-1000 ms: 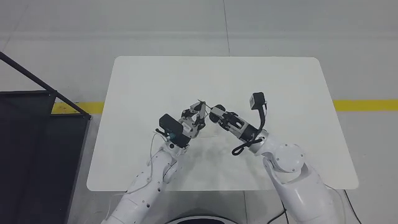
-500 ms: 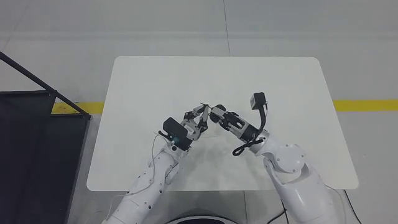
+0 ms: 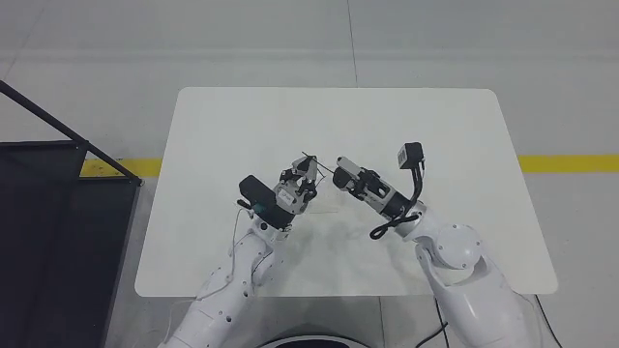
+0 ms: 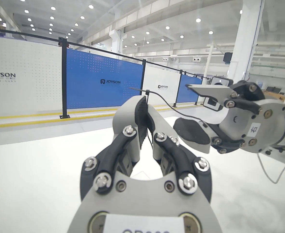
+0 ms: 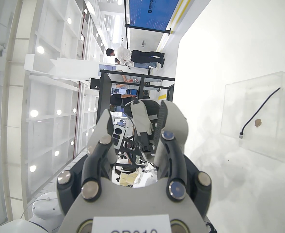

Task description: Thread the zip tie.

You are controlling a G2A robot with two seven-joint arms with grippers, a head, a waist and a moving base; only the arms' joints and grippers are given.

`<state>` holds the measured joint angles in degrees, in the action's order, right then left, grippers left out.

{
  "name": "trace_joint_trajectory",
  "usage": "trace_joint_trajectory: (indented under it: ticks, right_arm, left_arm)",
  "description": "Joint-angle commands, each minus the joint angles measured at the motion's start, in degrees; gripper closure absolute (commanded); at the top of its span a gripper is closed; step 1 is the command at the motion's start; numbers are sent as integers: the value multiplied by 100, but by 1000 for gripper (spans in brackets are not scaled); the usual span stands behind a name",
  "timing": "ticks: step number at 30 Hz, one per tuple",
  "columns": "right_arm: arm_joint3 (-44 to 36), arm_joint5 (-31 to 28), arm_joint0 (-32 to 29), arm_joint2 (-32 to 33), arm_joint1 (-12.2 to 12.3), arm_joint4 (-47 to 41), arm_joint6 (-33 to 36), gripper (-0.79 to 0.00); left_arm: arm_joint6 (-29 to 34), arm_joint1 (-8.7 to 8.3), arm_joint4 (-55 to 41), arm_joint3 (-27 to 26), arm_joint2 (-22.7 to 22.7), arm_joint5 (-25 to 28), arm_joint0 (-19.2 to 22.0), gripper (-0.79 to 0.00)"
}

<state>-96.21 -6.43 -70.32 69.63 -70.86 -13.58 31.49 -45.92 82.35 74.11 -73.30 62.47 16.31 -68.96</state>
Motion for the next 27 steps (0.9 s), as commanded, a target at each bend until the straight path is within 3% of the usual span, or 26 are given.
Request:
trace_joint_trajectory:
  ticks: [1,5,6,10,16,18,27]
  right_arm:
    - [14,-58,-12,77,16,-59,155,-785]
    - [80,-176,-10,225,53,-107,462,-785]
    - [96,-196,-8,251,60,-106,509,-736]
    - [116,-222,-8,290,78,1,574,-693]
    - [123,-218,40,89,59,425,301,-529]
    - [149,-236,71,5,46,560,191,-425]
    - [223,-164,190,-232,0,957,-203,-385]
  left_arm:
    - [141,0,-408,-79,54,303,-22,0]
    - [522,-5,-1108,-270,164,799,-60,0]
    - [614,-6,-1237,-317,185,871,-70,0]
    - [945,-1,-1636,-454,224,998,-107,0]
    - [1098,26,-1747,-587,153,869,-154,0]
    - [1125,39,-1864,-612,129,877,-170,0]
    - [1479,42,-2216,-711,193,1012,-191,0]
